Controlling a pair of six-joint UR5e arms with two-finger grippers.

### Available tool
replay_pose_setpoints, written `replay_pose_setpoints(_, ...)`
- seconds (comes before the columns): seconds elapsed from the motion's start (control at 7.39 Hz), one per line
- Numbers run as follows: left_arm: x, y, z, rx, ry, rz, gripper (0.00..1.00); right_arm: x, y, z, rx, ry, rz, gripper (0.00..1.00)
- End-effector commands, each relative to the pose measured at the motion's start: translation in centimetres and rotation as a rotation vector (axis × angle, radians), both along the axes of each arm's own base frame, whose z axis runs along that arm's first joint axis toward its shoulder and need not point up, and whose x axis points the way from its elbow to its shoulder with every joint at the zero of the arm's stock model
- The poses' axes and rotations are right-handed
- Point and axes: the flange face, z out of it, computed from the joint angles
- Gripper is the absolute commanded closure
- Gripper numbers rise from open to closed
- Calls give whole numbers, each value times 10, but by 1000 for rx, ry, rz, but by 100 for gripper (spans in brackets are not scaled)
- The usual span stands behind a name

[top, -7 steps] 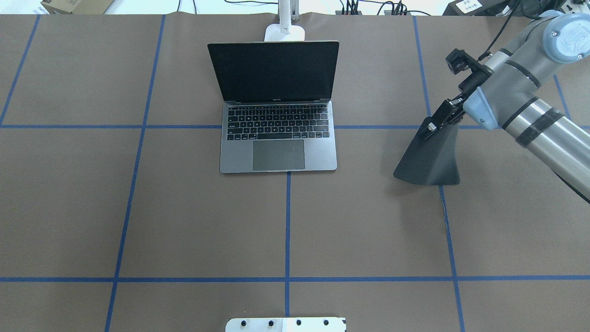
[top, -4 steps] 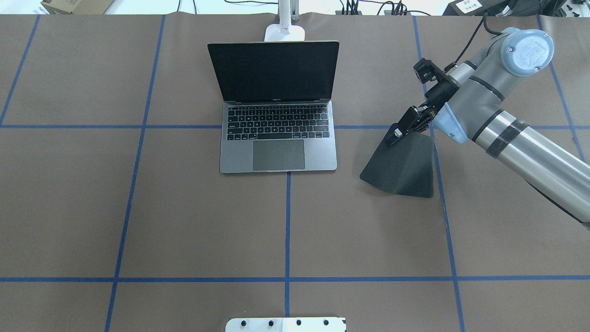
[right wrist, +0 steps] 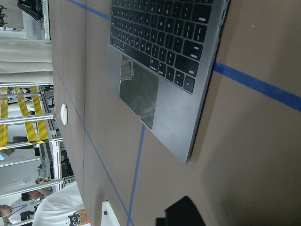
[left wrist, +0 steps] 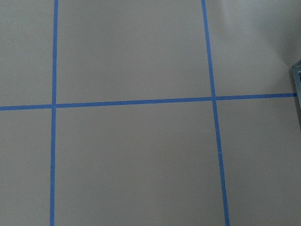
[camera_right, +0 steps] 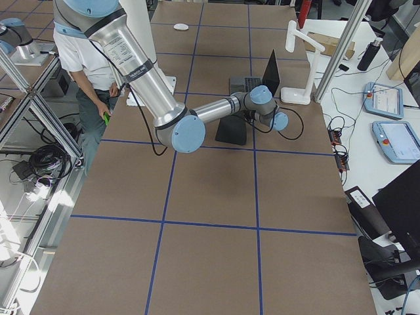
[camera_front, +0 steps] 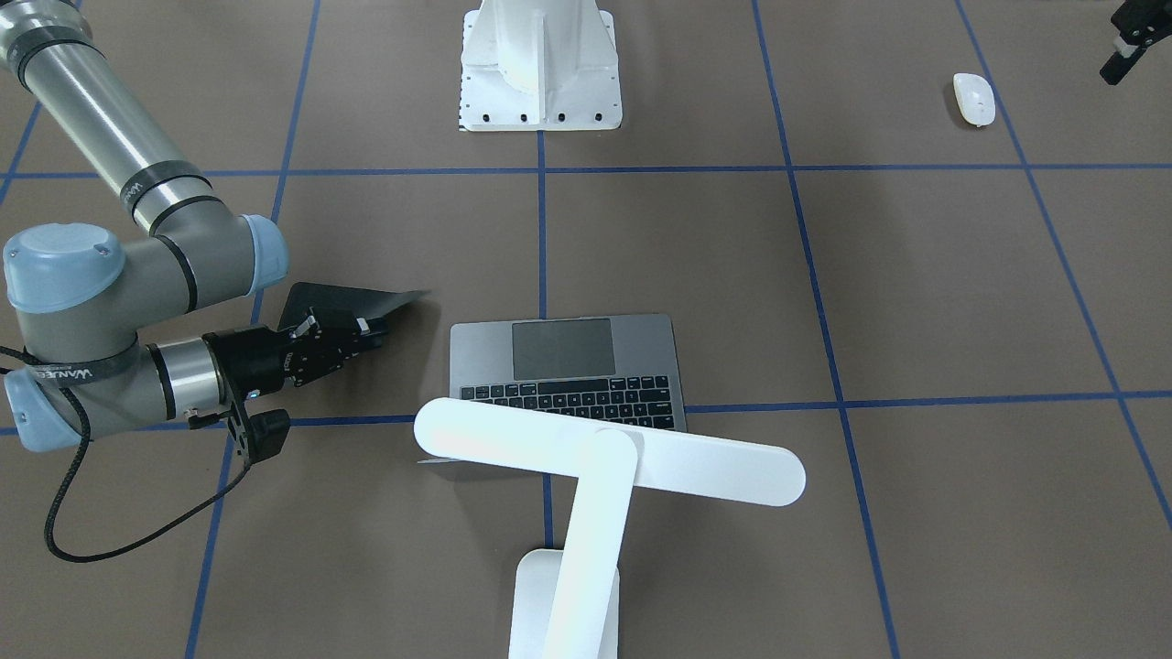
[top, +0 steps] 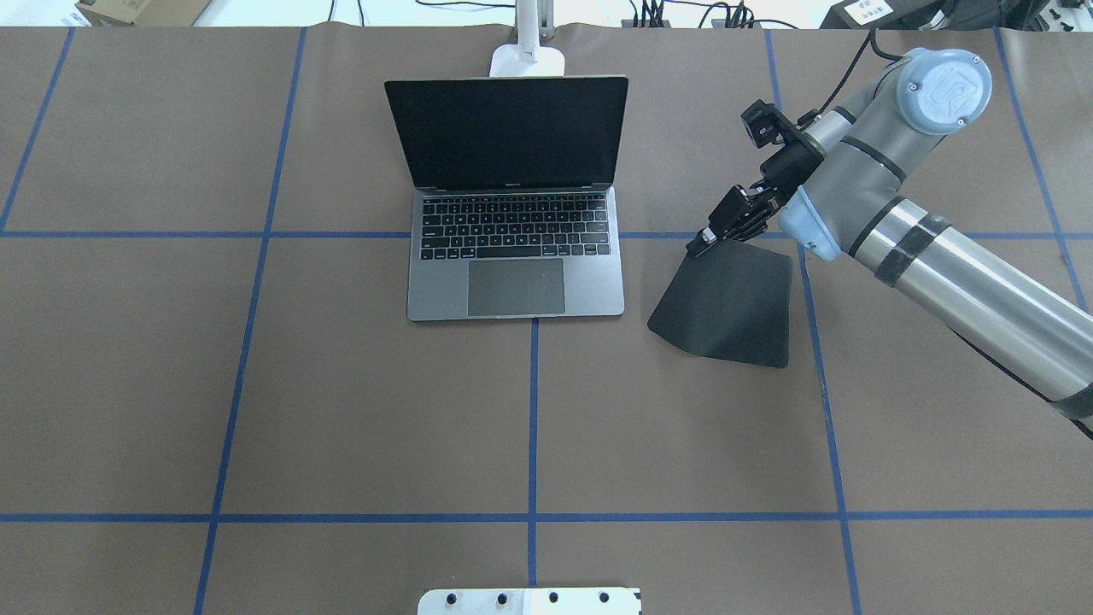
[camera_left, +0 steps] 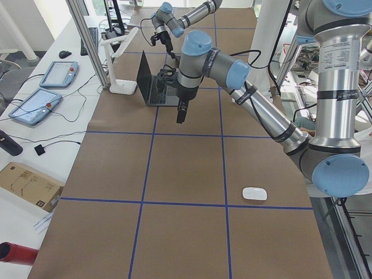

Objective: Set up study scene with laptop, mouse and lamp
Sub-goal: 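Lay the mouse pad flat and open the right gripper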

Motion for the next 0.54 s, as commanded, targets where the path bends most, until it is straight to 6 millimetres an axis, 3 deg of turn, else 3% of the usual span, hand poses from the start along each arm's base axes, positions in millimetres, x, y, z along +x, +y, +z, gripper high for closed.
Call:
replay_pose_setpoints(0.0,-1,1,-4,6,2,-4,0,-20,-11,-16,-44,-52,55,0)
replay_pose_setpoints(0.41,-1,0,-3,1,3,-7,0,-18,-22,-22,-68,-76,98,0)
